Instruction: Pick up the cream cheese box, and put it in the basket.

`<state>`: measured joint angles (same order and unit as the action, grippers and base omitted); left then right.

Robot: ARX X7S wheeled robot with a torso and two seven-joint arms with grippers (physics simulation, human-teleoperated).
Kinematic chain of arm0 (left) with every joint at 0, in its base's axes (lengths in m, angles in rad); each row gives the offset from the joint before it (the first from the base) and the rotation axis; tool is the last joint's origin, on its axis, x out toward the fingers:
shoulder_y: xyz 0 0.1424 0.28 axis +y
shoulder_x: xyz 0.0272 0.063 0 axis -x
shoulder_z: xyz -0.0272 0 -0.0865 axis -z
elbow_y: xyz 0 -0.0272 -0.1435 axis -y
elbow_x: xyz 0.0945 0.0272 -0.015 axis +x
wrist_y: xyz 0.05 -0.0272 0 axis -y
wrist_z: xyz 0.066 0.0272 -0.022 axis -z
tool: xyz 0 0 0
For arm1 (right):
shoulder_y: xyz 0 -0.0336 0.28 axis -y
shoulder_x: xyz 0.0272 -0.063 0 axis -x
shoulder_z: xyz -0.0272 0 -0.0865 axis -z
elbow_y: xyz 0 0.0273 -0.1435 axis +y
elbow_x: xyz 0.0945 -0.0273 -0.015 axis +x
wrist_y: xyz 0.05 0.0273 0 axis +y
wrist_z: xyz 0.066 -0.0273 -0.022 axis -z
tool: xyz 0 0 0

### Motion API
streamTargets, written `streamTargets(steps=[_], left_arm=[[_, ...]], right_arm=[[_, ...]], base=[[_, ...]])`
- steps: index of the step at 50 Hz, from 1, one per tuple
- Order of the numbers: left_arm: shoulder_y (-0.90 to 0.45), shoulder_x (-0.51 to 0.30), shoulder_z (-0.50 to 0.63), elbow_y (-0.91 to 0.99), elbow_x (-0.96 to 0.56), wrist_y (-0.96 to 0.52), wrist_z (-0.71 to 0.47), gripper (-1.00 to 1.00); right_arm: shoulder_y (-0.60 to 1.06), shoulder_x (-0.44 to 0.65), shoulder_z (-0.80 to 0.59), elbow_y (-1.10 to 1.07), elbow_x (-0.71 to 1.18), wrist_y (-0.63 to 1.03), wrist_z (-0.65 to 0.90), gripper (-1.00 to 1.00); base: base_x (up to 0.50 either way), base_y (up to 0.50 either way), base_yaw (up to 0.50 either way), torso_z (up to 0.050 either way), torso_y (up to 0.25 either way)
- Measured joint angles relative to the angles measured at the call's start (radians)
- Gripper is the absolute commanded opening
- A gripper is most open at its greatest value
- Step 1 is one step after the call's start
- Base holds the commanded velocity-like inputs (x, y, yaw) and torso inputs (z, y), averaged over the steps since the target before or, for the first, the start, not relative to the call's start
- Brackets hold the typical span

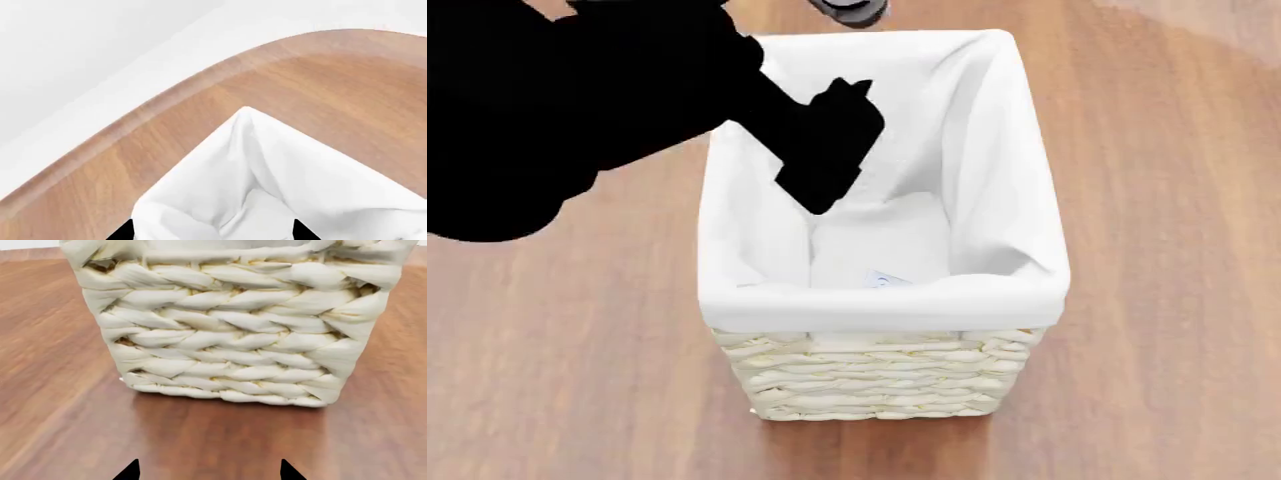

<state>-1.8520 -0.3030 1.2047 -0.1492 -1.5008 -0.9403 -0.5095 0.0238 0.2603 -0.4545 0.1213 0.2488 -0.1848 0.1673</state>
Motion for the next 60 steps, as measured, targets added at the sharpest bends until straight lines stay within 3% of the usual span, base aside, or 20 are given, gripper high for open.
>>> streamTargets(steps=[6, 12, 17, 21, 28, 35, 45, 60], left_arm=[[-0.029, -0.199, -0.114, 0.323, -0.148, 0.014, -0.194, 1.00], [0.084, -0.411, -0.208, 0.636, -0.169, 0.115, -0.341, 1.00], [0.395, -0.580, -0.206, 0.840, 0.075, 0.312, -0.411, 1.00], [0.684, -0.645, -0.146, 0.860, 0.368, 0.498, -0.471, 1.00], [1.064, -0.633, -0.050, 0.709, 0.729, 0.827, -0.511, 1.00], [1.271, -0.572, -0.004, 0.520, 0.870, 1.076, -0.477, 1.00], [1.396, -0.491, 0.028, 0.333, 0.935, 1.251, -0.413, 1.00], [1.464, -0.463, 0.043, 0.278, 0.989, 1.345, -0.391, 1.00]], right_arm=[[-0.003, 0.006, 0.004, -0.021, 0.004, 0.008, 0.010, 1.00], [-0.004, 0.008, 0.002, -0.028, 0.003, 0.012, 0.017, 1.00], [-0.009, 0.012, 0.003, -0.038, 0.005, 0.013, 0.022, 1.00], [-0.016, 0.018, 0.006, -0.053, 0.007, 0.013, 0.028, 1.00], [-0.030, 0.027, 0.011, -0.080, 0.009, 0.010, 0.039, 1.00], [-0.046, 0.038, 0.014, -0.107, 0.009, 0.004, 0.047, 1.00], [-0.059, 0.047, 0.012, -0.137, 0.003, 0.004, 0.059, 1.00], [-0.064, 0.054, 0.008, -0.162, -0.004, 0.007, 0.072, 1.00]], base=[[0.00, 0.00, 0.00, 0.000, 0.000], [0.00, 0.00, 0.00, 0.000, 0.000], [0.00, 0.00, 0.00, 0.000, 0.000], [0.00, 0.00, 0.00, 0.000, 0.000], [0.00, 0.00, 0.00, 0.000, 0.000], [0.00, 0.00, 0.00, 0.000, 0.000], [0.00, 0.00, 0.00, 0.000, 0.000], [0.00, 0.00, 0.00, 0.000, 0.000]])
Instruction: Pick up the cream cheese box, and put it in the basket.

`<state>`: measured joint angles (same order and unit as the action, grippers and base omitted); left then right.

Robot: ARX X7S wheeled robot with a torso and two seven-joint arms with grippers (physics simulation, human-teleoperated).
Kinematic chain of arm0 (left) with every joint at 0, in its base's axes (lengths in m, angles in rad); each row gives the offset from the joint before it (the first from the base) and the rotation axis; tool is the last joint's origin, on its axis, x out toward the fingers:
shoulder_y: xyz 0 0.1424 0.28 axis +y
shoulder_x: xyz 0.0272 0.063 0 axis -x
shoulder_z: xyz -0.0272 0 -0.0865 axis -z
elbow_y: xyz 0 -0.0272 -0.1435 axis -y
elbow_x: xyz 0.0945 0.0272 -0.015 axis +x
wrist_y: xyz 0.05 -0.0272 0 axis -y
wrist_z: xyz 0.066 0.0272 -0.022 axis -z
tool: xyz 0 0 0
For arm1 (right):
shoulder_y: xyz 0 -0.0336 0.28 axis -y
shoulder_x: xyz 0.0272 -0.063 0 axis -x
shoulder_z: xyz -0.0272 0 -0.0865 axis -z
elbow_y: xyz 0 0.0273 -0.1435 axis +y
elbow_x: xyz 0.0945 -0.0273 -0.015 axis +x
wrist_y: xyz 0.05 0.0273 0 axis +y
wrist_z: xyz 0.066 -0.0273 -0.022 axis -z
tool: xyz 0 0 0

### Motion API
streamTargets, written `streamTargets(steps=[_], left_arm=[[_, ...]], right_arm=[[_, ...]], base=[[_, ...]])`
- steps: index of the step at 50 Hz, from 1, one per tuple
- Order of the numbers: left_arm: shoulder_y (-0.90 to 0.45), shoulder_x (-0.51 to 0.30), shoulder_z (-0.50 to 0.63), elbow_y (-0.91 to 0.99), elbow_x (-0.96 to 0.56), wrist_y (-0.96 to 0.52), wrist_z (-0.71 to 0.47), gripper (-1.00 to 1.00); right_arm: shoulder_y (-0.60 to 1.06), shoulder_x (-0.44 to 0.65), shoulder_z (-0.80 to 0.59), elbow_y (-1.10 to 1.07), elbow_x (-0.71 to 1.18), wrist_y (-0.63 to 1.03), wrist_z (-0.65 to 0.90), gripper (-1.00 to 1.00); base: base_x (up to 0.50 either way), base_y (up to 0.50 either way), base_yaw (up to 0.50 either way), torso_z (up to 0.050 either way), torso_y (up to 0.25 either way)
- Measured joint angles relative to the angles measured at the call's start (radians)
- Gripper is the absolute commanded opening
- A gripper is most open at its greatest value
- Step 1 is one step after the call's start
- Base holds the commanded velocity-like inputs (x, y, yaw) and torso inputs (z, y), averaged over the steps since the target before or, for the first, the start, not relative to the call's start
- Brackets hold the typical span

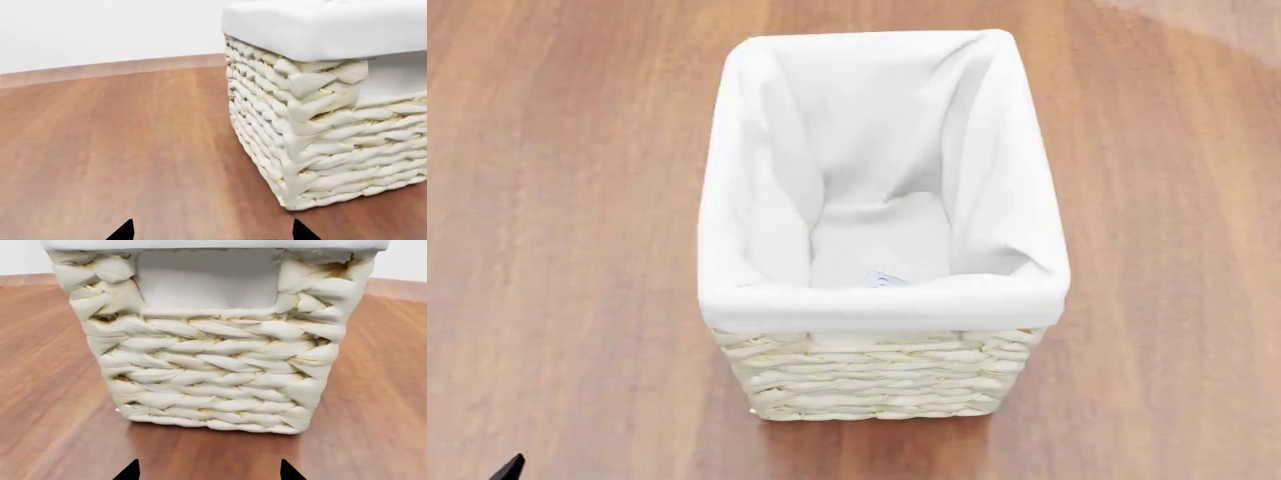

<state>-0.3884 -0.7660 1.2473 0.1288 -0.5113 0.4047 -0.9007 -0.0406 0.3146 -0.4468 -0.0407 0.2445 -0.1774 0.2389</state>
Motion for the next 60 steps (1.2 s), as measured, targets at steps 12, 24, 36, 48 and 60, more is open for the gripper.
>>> streamTargets(steps=[12, 24, 36, 48, 60], left_arm=[[0.021, 0.008, 0.000, -0.014, 0.018, 0.033, 0.005, 1.00], [0.032, 0.013, -0.002, -0.028, 0.023, 0.051, 0.012, 1.00], [0.037, 0.016, -0.004, -0.033, 0.026, 0.056, 0.016, 1.00], [0.039, 0.010, -0.005, -0.012, 0.037, 0.047, 0.010, 1.00], [0.042, 0.003, -0.008, 0.009, 0.049, 0.039, 0.000, 1.00]], right_arm=[[0.000, 0.000, -0.005, 0.005, -0.001, -0.006, 0.002, 1.00], [0.003, -0.003, -0.012, 0.019, -0.003, -0.011, 0.003, 1.00], [0.006, -0.004, -0.019, 0.025, -0.006, -0.012, 0.005, 1.00], [0.004, 0.003, -0.023, 0.008, -0.007, -0.006, 0.010, 1.00], [0.004, 0.007, -0.027, -0.003, -0.009, -0.002, 0.015, 1.00]], base=[[0.00, 0.00, 0.00, 0.000, 0.000], [0.00, 0.00, 0.00, 0.000, 0.000], [0.00, 0.00, 0.00, 0.000, 0.000], [0.00, 0.00, 0.00, 0.000, 0.000], [0.00, 0.00, 0.00, 0.000, 0.000]])
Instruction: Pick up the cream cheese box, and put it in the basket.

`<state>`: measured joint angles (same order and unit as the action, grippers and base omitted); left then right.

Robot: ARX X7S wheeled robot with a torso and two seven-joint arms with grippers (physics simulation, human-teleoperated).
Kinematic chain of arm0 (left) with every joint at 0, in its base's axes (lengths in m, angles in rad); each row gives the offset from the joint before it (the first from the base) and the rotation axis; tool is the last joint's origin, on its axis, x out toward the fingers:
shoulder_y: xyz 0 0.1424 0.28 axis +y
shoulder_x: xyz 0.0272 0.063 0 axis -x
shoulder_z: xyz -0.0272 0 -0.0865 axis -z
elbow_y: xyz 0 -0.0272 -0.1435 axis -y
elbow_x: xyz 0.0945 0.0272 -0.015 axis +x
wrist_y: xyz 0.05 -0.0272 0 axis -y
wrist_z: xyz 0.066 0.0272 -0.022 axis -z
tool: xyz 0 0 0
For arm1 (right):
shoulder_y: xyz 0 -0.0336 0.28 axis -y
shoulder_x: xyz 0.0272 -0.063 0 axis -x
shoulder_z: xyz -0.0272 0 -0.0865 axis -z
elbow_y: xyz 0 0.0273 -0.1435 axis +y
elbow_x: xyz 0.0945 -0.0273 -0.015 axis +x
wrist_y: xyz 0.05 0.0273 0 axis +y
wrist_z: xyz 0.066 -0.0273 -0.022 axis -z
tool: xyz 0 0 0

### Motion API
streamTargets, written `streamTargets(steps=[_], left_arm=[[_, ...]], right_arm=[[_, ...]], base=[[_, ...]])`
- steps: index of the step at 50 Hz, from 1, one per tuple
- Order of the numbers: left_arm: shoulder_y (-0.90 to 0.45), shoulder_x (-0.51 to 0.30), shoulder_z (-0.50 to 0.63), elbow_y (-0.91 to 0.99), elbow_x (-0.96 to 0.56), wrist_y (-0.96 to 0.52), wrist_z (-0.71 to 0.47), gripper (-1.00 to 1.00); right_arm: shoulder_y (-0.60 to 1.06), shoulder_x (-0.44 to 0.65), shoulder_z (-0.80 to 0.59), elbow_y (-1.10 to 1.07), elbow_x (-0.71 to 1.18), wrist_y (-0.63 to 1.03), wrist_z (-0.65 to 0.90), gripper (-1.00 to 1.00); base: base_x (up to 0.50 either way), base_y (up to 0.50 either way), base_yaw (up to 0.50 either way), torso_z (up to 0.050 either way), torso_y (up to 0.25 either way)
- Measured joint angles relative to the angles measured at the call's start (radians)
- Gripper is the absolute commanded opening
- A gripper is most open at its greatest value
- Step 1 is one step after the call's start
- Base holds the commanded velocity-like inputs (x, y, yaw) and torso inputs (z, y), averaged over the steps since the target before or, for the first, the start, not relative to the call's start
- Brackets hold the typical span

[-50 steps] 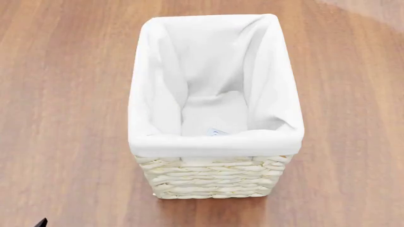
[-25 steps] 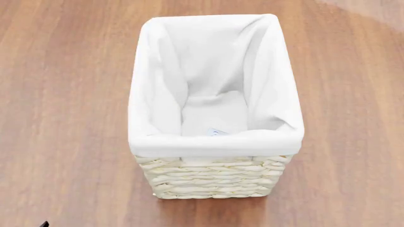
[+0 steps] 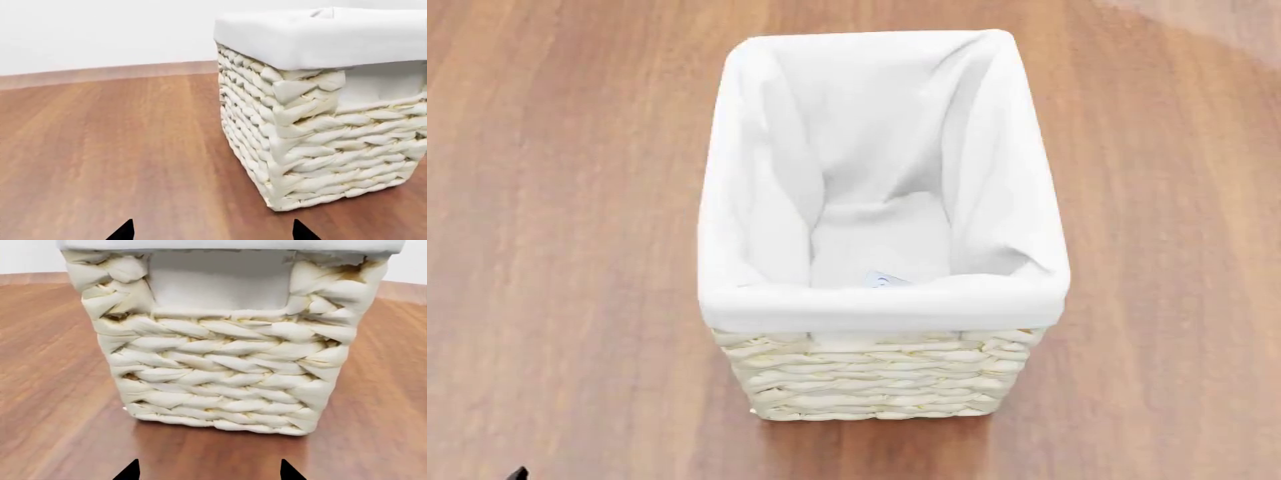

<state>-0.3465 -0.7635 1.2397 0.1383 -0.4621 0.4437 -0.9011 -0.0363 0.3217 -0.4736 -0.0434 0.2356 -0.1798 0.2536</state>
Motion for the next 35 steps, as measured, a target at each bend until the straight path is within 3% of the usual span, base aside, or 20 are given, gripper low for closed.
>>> streamTargets(steps=[17, 35], left_arm=[[0.064, -0.041, -0.038, 0.080, 0.135, 0.065, -0.098, 1.00], [0.077, -0.031, -0.046, 0.076, 0.171, 0.066, -0.113, 1.00]], right_arm=[[0.000, -0.001, -0.009, 0.014, 0.000, -0.013, -0.002, 1.00], [-0.129, 0.059, 0.008, -0.145, -0.025, -0.138, 0.019, 1.00]], base=[[0.00, 0.00, 0.00, 0.000, 0.000], [0.00, 0.00, 0.00, 0.000, 0.000]])
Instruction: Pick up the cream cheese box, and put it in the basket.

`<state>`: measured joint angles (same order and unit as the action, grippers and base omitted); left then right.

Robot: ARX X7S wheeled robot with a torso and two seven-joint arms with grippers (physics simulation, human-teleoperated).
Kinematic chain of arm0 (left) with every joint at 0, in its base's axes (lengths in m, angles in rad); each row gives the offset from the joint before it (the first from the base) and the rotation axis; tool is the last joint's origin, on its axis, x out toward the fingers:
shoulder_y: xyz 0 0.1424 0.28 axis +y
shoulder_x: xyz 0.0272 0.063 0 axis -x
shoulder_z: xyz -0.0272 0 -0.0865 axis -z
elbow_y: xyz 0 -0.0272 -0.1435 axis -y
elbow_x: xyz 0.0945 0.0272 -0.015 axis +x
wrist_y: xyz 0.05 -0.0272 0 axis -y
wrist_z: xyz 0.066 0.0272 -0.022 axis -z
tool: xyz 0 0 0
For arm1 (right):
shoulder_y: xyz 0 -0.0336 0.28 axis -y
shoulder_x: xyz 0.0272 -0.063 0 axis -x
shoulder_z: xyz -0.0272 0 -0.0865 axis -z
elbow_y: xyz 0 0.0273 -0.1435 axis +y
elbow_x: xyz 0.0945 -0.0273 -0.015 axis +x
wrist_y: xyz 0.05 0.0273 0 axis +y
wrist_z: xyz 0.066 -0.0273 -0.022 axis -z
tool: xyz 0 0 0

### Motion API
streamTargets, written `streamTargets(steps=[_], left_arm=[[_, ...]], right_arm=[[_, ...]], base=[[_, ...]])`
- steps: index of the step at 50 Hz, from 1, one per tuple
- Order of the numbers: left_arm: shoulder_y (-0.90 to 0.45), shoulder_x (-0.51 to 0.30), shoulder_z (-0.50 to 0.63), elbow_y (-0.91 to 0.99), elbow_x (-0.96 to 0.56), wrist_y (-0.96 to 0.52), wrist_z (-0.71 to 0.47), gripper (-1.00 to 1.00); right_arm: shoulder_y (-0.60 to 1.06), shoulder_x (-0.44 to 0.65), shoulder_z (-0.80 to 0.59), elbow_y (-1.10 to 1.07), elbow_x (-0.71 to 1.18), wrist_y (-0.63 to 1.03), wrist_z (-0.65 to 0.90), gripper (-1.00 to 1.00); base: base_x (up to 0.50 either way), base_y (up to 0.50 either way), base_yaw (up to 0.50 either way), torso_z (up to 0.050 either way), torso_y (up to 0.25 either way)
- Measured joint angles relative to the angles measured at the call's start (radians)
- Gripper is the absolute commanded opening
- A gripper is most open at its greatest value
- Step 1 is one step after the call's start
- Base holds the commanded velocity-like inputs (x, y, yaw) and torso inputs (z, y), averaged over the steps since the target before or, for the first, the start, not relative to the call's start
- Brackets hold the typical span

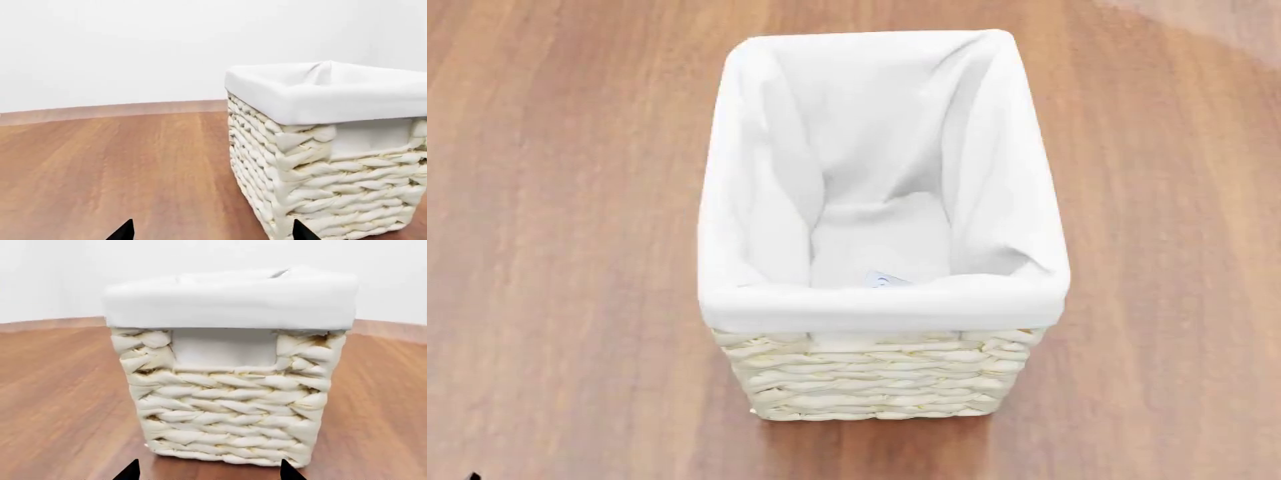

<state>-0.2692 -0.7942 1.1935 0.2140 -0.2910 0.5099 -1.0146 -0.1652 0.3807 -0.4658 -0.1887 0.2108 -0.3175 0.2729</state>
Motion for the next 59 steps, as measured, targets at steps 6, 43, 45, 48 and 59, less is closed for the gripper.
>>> streamTargets(steps=[6, 43, 45, 48, 59], left_arm=[[-0.016, 0.023, -0.002, -0.046, -0.038, 0.002, 0.029, 1.00], [0.095, -0.177, -0.087, 0.574, 0.297, -0.392, -0.133, 1.00], [0.112, -0.188, -0.100, 0.611, 0.320, -0.410, -0.139, 1.00], [0.128, -0.195, -0.117, 0.645, 0.339, -0.430, -0.144, 1.00], [0.148, -0.197, -0.155, 0.688, 0.354, -0.464, -0.145, 1.00]], right_arm=[[0.033, -0.014, 0.000, 0.037, 0.010, 0.020, -0.003, 1.00], [-0.182, 0.121, 0.106, -0.540, -0.151, 0.087, 0.144, 1.00], [-0.195, 0.129, 0.113, -0.569, -0.160, 0.088, 0.152, 1.00], [-0.209, 0.138, 0.122, -0.594, -0.164, 0.084, 0.161, 1.00], [-0.220, 0.153, 0.135, -0.621, -0.160, 0.083, 0.174, 1.00]], base=[[0.00, 0.00, 0.00, 0.000, 0.000], [0.00, 0.00, 0.00, 0.000, 0.000], [0.00, 0.00, 0.00, 0.000, 0.000], [0.00, 0.00, 0.00, 0.000, 0.000], [0.00, 0.00, 0.00, 0.000, 0.000]])
